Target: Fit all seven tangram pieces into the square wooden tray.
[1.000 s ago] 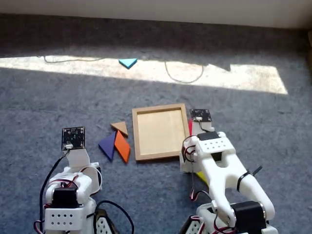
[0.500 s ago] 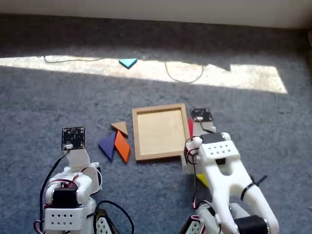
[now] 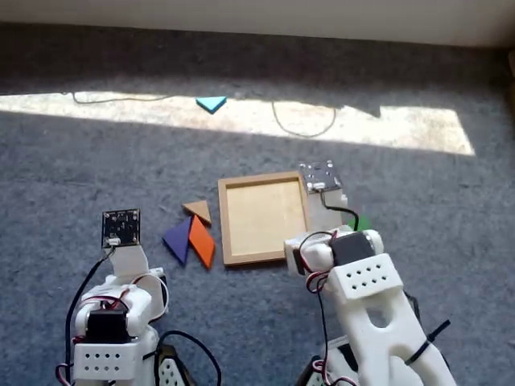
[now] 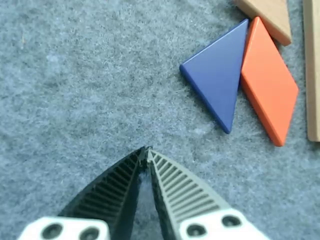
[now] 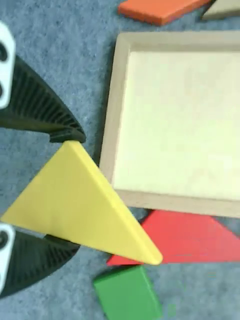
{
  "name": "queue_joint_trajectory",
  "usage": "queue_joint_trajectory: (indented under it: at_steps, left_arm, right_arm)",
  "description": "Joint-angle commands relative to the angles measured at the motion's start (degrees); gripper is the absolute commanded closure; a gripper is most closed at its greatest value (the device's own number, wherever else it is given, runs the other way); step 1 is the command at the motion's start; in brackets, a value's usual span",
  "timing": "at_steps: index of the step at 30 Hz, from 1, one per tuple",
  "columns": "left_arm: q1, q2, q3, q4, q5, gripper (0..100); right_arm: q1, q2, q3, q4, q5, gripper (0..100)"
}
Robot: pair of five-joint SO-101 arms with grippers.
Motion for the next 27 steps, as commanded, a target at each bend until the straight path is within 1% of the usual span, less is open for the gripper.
queue_joint_trajectory:
  at_steps: [1, 3, 6, 13, 17, 22, 27]
  left_arm:
    - [0.40, -2.59, 1.19, 0.35, 0.26, 99]
    - [0.40, -2.59, 1.19, 0.35, 0.26, 99]
    - [0.40, -2.59, 1.19, 0.35, 0.26, 99]
    - [0.40, -2.59, 1.19, 0.35, 0.26, 99]
    - [0.40, -2.59, 1.19, 0.35, 0.26, 99]
    - [0.40, -2.59, 1.19, 0.35, 0.26, 99]
    - [0.40, -2.59, 1.19, 0.35, 0.26, 99]
  right_arm:
    - [-5.76, -1.98, -4.70, -6.81, 0.18, 78.6]
    - [-7.52, -1.19, -4.70, -8.92, 0.18, 78.6]
    - [-8.66, 3.74, -6.81, -11.38, 0.00, 78.6]
    - [-6.73, 21.05, -19.30, -12.62, 0.00, 78.6]
    - [-5.93, 28.70, -23.78, -12.53, 0.00, 78.6]
    - [-4.53, 34.95, -26.77, -12.53, 0.18, 78.6]
    - [-3.47, 37.58, -28.62, -12.26, 0.26, 77.3]
